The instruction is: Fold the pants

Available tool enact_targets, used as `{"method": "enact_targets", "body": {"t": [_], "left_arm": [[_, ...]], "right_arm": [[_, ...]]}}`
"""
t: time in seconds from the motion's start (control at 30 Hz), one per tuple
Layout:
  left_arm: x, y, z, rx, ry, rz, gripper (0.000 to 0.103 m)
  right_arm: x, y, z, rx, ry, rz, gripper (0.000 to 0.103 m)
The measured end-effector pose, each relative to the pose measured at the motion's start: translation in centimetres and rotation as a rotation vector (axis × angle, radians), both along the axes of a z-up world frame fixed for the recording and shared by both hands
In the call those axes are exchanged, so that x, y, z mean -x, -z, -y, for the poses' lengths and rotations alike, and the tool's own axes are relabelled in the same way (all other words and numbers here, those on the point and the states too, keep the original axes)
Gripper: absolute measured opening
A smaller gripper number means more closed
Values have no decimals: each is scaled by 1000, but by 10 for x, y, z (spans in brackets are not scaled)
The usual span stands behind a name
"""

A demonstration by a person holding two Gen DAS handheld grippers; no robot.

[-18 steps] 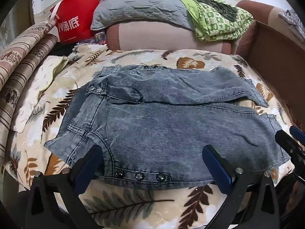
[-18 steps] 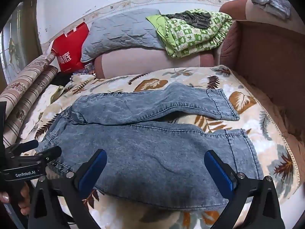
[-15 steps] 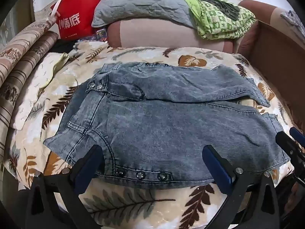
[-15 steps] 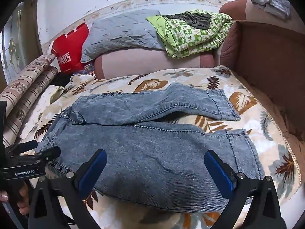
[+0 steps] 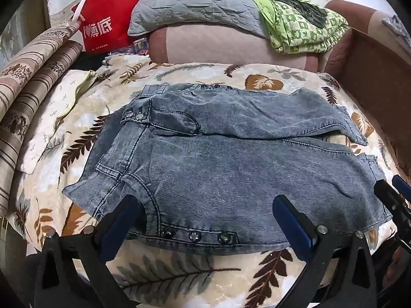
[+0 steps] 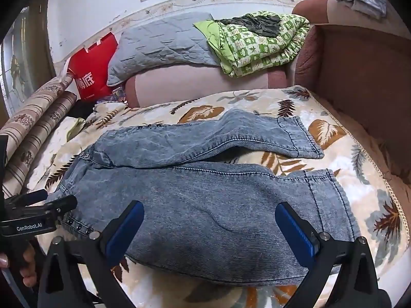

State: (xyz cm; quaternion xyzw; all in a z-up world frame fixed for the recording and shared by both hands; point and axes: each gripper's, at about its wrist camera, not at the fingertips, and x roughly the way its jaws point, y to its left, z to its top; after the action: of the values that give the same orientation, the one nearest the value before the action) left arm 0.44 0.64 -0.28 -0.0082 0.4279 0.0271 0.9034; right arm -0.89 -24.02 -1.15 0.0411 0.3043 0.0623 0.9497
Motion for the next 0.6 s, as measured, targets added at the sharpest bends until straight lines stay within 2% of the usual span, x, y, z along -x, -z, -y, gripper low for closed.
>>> {"method": "enact_targets", "body": {"t": [0.43,0.5,0.6], "left_arm": [[0,3,-12,29,-11,-2,103],[2,6,-26,56,-38,-9,103],[5,19,-70,103,-163,-32,103]], "right_arm": [[-5,-5,4,1,1,-14,103],[-4,-2,9,-44,-10,-46,103],[1,10,27,-164,-21,-140,103]]}}
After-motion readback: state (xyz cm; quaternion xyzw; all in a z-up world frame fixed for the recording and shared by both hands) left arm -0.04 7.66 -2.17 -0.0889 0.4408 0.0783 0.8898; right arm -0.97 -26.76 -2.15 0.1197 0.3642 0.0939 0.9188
